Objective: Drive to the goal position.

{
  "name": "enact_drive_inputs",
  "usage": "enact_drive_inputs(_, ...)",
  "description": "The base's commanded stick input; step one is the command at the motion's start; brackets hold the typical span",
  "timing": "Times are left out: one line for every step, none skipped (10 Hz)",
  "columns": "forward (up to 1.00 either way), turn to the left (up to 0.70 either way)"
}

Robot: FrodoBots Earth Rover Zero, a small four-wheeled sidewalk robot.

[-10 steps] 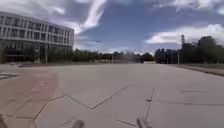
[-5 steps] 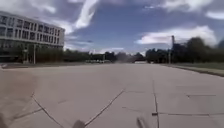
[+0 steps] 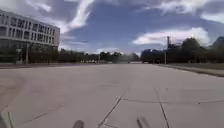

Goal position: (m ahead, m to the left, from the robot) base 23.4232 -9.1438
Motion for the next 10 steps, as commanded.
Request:
enact_drive_inputs(1.0, 0.0)
enact_drive_inputs(1.0, 0.0)
enact_drive_inputs(1.0, 0.0)
enact_drive_inputs(1.0, 0.0)
enact_drive_inputs(1.0, 0.0)
enact_drive_inputs(1.0, 0.0)
enact_drive_inputs(1.0, 0.0)
enact_drive_inputs(1.0, 0.0)
enact_drive_inputs(1.0, -0.08)
enact_drive_inputs(1.0, -0.28)
